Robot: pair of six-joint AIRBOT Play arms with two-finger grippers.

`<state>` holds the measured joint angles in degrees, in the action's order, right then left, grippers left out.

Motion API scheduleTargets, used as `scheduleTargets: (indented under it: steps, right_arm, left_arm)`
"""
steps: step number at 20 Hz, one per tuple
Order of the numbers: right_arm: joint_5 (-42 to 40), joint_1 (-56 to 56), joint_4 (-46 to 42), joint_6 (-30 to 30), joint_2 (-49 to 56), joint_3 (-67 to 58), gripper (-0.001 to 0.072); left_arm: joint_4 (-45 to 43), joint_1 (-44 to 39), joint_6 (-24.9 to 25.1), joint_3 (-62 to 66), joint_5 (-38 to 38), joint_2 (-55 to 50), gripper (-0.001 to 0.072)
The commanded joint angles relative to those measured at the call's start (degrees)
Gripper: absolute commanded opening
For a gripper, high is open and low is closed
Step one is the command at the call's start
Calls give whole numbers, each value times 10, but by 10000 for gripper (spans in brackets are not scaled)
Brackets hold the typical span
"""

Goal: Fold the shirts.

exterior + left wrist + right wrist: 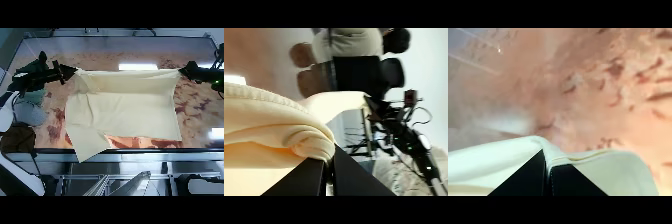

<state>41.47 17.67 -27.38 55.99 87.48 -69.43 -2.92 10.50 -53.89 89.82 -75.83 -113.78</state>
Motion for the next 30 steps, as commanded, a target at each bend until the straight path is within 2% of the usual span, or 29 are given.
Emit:
scheduleTargets:
  steps: [1,3,5,8,12,14,25,29,30]
  right_arm:
    - [-63,5,113,-131,54,-1,18]
    - [-61,15,130,-165,61,-1,18]
    - [-17,24,102,-187,63,-1,18]
    - [35,34,30,-182,63,0,17]
    - [110,43,-41,-169,66,10,18]
    - [130,43,-53,-170,75,21,18]
    - [118,42,-51,-172,97,29,18]
    - [105,42,-50,-172,97,29,19]
    - [105,43,-50,-172,97,29,26]
  left_arm:
    - [-69,-18,-7,122,43,-78,8]
    - [-104,-17,-20,158,63,-78,9]
    - [-188,-17,-57,175,49,-78,10]
    - [-295,-22,-104,161,8,-78,10]
    - [-350,-18,-129,117,-37,-72,9]
    - [-358,-18,-131,90,-25,-61,9]
    - [-359,-22,-131,79,-14,-59,10]
    - [-304,-22,-123,79,5,-59,12]
    - [-297,-21,-123,80,6,-59,91]
